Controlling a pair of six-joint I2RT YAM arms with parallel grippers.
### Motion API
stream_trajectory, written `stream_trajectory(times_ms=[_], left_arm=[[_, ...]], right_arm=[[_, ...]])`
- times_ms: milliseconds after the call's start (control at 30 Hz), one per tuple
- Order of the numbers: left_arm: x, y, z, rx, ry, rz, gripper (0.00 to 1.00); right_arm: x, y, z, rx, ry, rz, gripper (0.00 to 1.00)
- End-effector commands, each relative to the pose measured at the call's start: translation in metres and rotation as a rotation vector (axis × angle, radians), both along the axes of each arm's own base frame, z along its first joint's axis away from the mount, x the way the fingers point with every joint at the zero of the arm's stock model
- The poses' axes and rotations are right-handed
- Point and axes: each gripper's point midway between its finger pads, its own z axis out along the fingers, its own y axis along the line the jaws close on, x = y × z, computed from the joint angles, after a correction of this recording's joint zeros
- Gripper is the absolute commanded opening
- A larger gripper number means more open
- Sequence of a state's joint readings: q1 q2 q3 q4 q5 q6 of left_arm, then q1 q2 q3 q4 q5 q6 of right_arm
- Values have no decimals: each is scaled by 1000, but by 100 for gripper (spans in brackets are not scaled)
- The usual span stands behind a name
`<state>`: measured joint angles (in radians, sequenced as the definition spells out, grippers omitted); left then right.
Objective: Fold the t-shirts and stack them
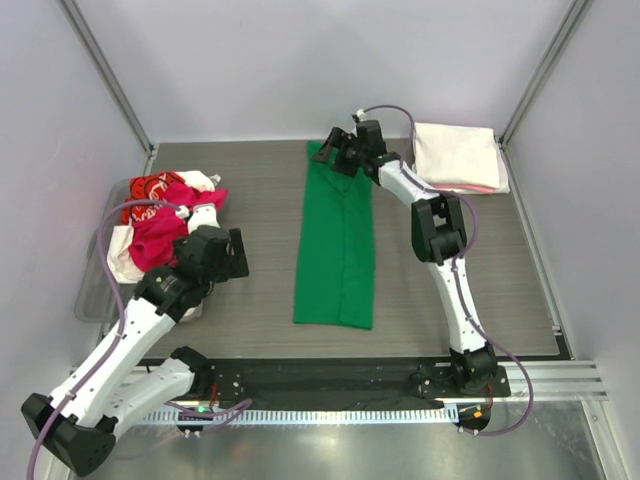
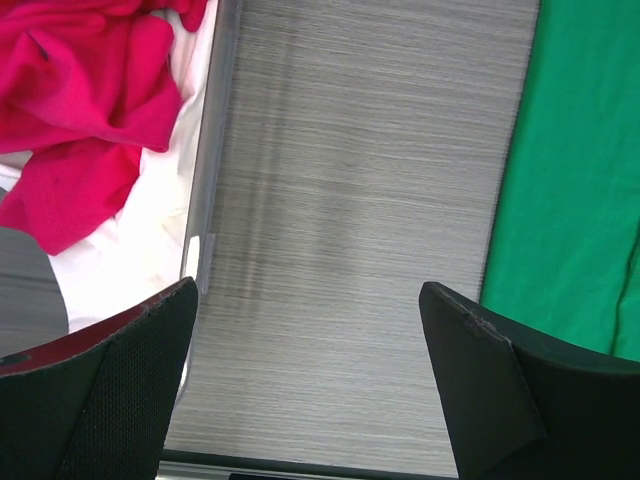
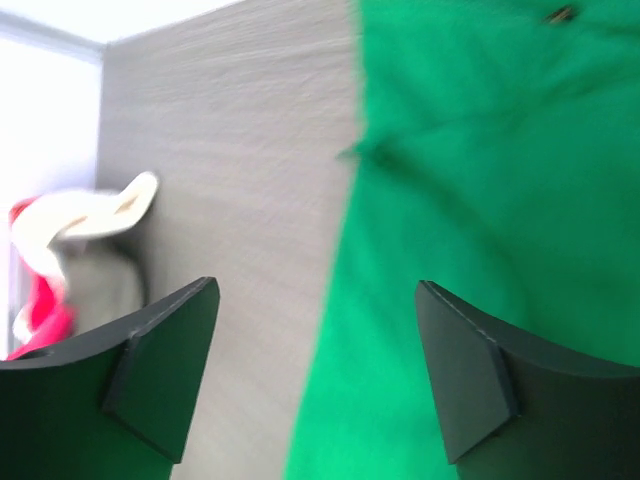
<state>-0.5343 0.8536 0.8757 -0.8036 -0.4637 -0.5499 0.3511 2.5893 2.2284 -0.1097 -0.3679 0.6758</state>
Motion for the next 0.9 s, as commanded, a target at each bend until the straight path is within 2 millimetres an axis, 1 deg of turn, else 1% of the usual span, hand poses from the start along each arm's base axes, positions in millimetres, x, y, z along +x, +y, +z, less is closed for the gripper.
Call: stream_trajectory(times_ms=[0,33,67,100,133,167,200,233,267,300,333,367,400,433,467,500,533,567,600,633,667,700,733,767,867], left_arm=[[6,-1,16,-57,-75,42,93],[5,-7,14,-96,-66,31,93],[3,-12,13,-125,-64,23,92],[2,-18,11,-159,-55,13,92],[-1,-31,8,-227,-34,-15,91],[-3,-38,4,-263,-17,-32,90],[-3,-46,-6,-298,1,-41,88],[-4,-51,-12,-325,21,-47,88],[-8,-61,-17,-377,51,-59,87],[-8,-66,-27,-396,68,-64,86],[-10,-71,-35,-406,91,-71,85],[-12,-76,-40,-431,112,-72,85],[-14,-81,-49,-438,127,-79,85],[-15,-84,-56,-437,149,-81,84],[-17,-87,-61,-437,163,-87,84],[-19,-95,-64,-445,164,-103,84],[-23,-96,-73,-434,182,-102,84],[-23,-100,-79,-428,189,-103,84],[-26,-104,-85,-431,200,-103,84],[-30,-105,-95,-427,219,-98,83],[-29,-108,-100,-436,221,-93,83],[-31,-111,-107,-444,233,-87,82],[-36,-110,-118,-439,253,-75,82],[-35,-114,-124,-447,256,-73,81],[-41,-119,-140,-454,282,-69,80]], right_arm=[[-38,-7,190,32,-288,35,87],[-53,-13,180,2,-245,30,88],[-67,-20,177,-41,-223,9,88],[-94,-31,220,-36,-274,-7,88],[-117,-39,179,-98,-171,-13,88],[-136,-45,172,-128,-145,-22,88],[-162,-43,169,-153,-125,-14,88],[-191,-62,153,-208,-79,-71,88],[-217,-67,140,-238,-29,-70,88],[-243,-63,129,-258,2,-53,89],[-277,-75,109,-278,60,-77,89],[-297,-85,92,-314,102,-96,89],[-315,-89,79,-320,137,-101,89],[-348,-99,58,-320,195,-112,88],[-362,-104,45,-315,230,-123,87],[-375,-109,37,-306,250,-136,85],[-395,-119,10,-313,318,-163,85],[-403,-121,13,-278,299,-168,84],[-409,-123,7,-265,307,-171,83],[-418,-127,-9,-265,332,-167,82],[-425,-122,-11,-236,347,-139,81],[-429,-121,-16,-228,357,-125,79],[-432,-123,-24,-237,368,-124,78],[-435,-122,-27,-236,375,-119,77],[-439,-122,-36,-230,379,-120,74]])
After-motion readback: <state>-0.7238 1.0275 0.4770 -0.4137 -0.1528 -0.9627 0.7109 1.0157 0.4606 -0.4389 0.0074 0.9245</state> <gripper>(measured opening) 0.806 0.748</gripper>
